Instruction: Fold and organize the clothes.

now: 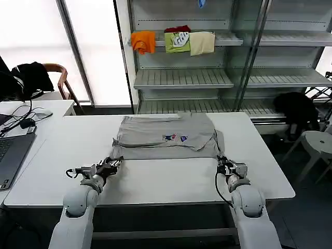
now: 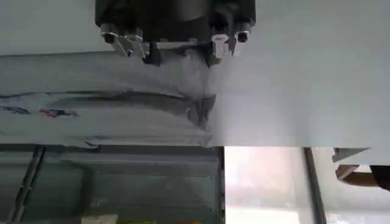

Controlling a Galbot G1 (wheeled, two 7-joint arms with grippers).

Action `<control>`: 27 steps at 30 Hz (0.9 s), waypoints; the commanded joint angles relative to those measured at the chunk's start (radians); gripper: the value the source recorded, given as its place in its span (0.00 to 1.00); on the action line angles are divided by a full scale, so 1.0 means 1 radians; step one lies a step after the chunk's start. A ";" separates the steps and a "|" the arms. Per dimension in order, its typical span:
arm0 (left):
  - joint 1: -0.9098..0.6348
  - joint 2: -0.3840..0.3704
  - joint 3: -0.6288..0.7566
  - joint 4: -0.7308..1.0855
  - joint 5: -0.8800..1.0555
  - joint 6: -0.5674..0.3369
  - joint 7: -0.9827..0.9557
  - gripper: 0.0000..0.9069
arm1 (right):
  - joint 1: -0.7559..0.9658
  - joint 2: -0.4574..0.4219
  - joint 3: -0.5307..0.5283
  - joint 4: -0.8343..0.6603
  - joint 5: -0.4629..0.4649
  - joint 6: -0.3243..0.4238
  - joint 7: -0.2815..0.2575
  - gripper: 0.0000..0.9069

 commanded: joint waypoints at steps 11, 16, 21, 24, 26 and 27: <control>-0.001 -0.009 0.003 -0.004 0.011 -0.014 -0.008 0.00 | -0.041 -0.001 0.010 0.059 0.064 -0.003 0.000 0.00; 0.019 -0.006 0.006 -0.038 0.041 -0.022 -0.009 0.00 | -0.082 -0.018 0.018 0.120 0.096 -0.004 0.002 0.00; 0.103 0.019 -0.005 -0.167 0.036 -0.005 -0.002 0.00 | -0.153 -0.028 0.024 0.207 0.135 -0.005 0.008 0.00; 0.185 0.042 -0.032 -0.292 0.019 0.005 0.006 0.00 | -0.211 -0.045 0.025 0.287 0.150 -0.005 0.015 0.00; 0.259 0.066 -0.058 -0.348 -0.006 0.006 0.011 0.00 | -0.263 -0.053 0.024 0.356 0.150 -0.006 0.020 0.00; 0.307 0.079 -0.075 -0.397 -0.025 0.007 0.011 0.00 | -0.292 -0.057 0.025 0.383 0.150 -0.006 0.021 0.00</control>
